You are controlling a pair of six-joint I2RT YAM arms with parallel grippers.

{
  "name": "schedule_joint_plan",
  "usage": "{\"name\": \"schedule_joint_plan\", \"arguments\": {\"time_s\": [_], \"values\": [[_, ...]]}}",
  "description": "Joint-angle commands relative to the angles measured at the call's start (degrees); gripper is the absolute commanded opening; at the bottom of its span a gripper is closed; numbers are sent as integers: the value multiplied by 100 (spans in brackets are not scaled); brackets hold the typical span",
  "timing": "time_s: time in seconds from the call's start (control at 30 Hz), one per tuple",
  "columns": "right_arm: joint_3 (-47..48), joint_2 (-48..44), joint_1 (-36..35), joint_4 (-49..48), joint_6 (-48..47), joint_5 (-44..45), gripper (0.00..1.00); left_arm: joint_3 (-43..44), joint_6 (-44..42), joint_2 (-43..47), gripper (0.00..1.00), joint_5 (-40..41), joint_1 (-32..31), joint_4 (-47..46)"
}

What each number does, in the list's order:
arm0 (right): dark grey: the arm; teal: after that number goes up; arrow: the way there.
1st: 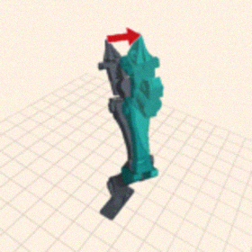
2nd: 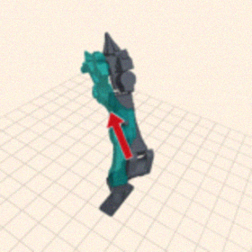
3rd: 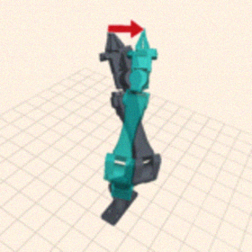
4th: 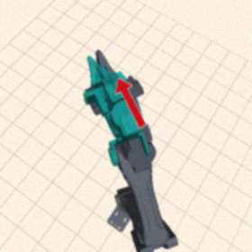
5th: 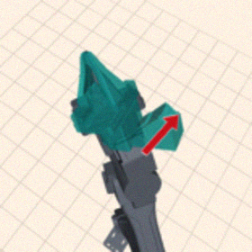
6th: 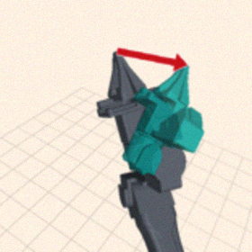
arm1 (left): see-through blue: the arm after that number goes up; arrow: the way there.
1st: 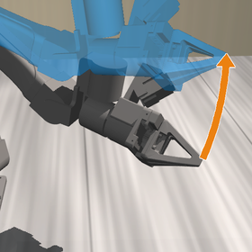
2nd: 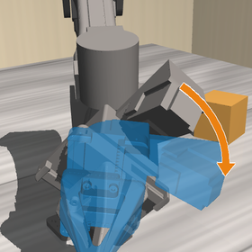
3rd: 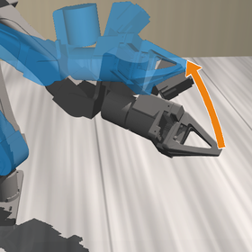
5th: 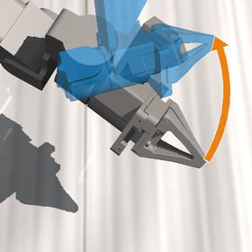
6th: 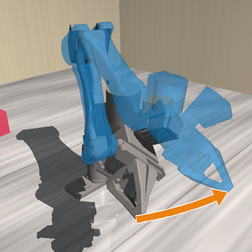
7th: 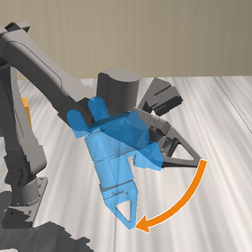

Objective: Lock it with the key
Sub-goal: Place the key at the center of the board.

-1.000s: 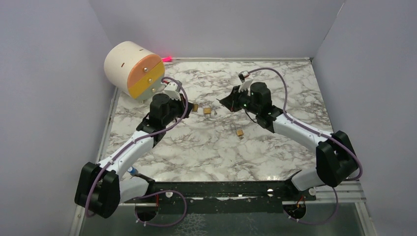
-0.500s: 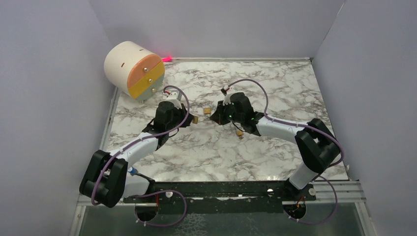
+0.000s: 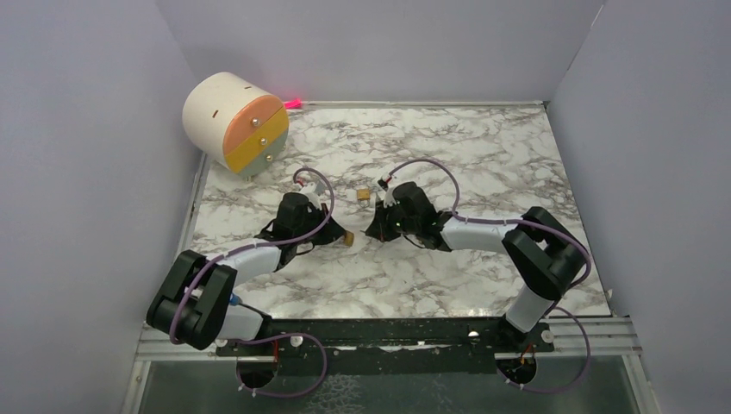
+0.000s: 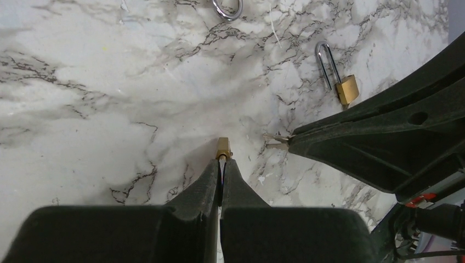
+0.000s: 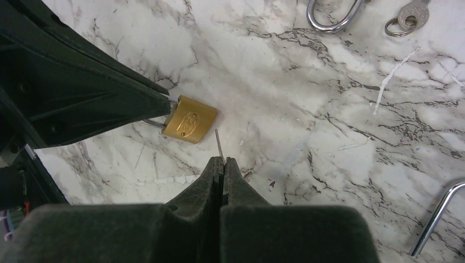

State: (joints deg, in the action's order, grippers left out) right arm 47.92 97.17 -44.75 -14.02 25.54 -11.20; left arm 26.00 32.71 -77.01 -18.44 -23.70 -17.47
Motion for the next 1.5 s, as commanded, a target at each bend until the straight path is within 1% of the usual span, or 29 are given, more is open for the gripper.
{"name": "schedule_joint_plan", "arguments": {"time_s": [0.0, 0.17, 0.3, 0.43, 0.53, 0.67, 0.73, 0.87, 0.9, 0.97, 1.0, 1.03, 1.07, 1.1, 1.23, 1.3, 1.47], "values": [[68, 278, -80, -162, -6, -115, 1, -26, 151, -82, 0, -285, -17, -205], [271, 625, -184, -101, -83, -221, 1, 71, 84, -368, 0, -388, -21, -204], [336, 748, -216, 22, -93, -220, 1, 51, 33, -321, 1, -260, -20, -181], [296, 747, -235, 114, -114, -198, 2, 113, -115, -222, 8, 70, -21, 139], [270, 720, -259, 154, -183, -205, 14, 127, -176, -156, 16, 247, -20, 248], [296, 651, -262, 320, -291, -92, 34, 124, -168, -38, 26, 472, -21, 377], [312, 576, -259, 341, -358, -84, 39, 124, -202, 20, 31, 609, -25, 438], [459, 455, -260, 504, -502, -80, 45, 272, -343, 77, 43, 800, -22, 773], [494, 419, -262, 538, -525, -83, 47, 301, -344, 110, 47, 812, -21, 818], [554, 327, -257, 588, -563, -88, 51, 337, -344, 175, 73, 843, -21, 859], [593, 277, -261, 613, -581, -92, 56, 361, -333, 203, 80, 868, -23, 875], [647, 226, -261, 651, -611, -88, 61, 388, -335, 221, 82, 890, -21, 909], [716, 173, -255, 698, -619, -69, 65, 429, -335, 236, 92, 911, -20, 945], [796, 108, -256, 746, -629, -22, 66, 470, -342, 250, 98, 923, -20, 970], [1175, -282, -241, 1015, -921, 431, 72, 651, -354, 463, 99, 1106, -21, 1107], [1319, -521, -156, 1133, -1059, 567, 73, 779, -406, 668, 98, 1195, -22, 1290], [1230, -1128, 368, 1330, -1174, 617, 75, 1090, -684, 1142, 99, 1392, -22, 1694]]}}
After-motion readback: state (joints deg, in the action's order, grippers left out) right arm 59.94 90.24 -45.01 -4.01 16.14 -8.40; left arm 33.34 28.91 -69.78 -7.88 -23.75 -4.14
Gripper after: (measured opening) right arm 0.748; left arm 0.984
